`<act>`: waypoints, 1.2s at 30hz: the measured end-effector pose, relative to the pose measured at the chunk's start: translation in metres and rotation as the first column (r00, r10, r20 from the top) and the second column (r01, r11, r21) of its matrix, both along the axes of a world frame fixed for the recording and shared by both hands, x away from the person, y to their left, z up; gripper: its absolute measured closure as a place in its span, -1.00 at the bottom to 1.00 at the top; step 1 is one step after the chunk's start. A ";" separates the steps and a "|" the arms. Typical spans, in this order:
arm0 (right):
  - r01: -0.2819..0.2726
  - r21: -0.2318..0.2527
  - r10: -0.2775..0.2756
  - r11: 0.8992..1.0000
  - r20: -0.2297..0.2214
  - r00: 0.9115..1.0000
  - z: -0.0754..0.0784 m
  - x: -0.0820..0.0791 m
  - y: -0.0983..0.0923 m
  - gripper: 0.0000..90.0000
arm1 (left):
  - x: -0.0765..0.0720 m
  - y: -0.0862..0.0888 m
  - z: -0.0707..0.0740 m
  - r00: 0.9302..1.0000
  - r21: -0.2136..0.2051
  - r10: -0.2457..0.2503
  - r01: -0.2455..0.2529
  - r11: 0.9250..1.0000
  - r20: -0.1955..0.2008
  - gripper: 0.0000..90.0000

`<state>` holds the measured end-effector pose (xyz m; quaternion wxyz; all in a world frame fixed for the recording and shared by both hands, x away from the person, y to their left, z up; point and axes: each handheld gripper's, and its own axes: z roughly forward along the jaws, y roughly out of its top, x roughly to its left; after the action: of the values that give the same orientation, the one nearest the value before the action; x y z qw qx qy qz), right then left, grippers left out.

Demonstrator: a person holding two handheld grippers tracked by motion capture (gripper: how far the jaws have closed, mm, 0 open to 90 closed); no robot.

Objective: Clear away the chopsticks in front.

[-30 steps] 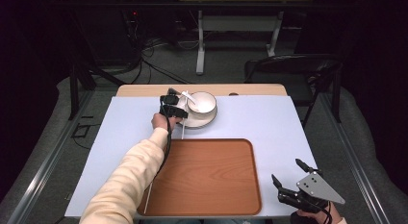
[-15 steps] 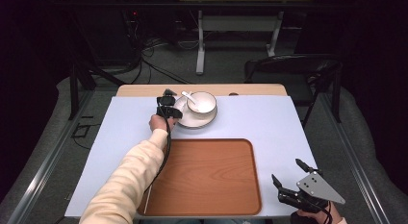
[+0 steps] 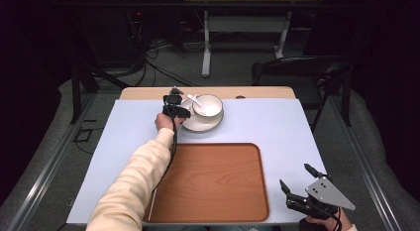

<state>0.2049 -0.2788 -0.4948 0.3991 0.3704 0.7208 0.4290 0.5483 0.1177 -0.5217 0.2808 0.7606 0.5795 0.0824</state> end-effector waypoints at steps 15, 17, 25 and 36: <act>0.000 0.003 0.000 1.000 0.002 1.000 0.000 0.000 0.000 -0.68 | 0.010 0.000 -0.004 1.000 0.044 0.010 -0.009 0.999 -0.022 0.87; 0.000 0.003 0.000 1.000 0.002 1.000 0.000 0.000 0.000 -0.68 | 0.009 0.006 0.000 1.000 0.019 0.026 -0.025 0.999 -0.013 0.87; -0.001 0.001 0.001 1.000 0.003 1.000 0.000 0.000 0.000 -0.68 | 0.000 0.021 0.024 0.999 -0.017 0.043 -0.042 0.999 0.030 0.88; -0.001 0.000 0.001 1.000 0.002 1.000 0.000 0.000 0.001 -0.68 | -0.023 0.040 0.054 0.997 -0.077 0.032 -0.026 0.997 0.071 0.87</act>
<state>0.2049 -0.2783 -0.4947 0.3994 0.3698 0.7206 0.4295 0.5253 0.1577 -0.4680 0.3291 0.7375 0.5825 0.0920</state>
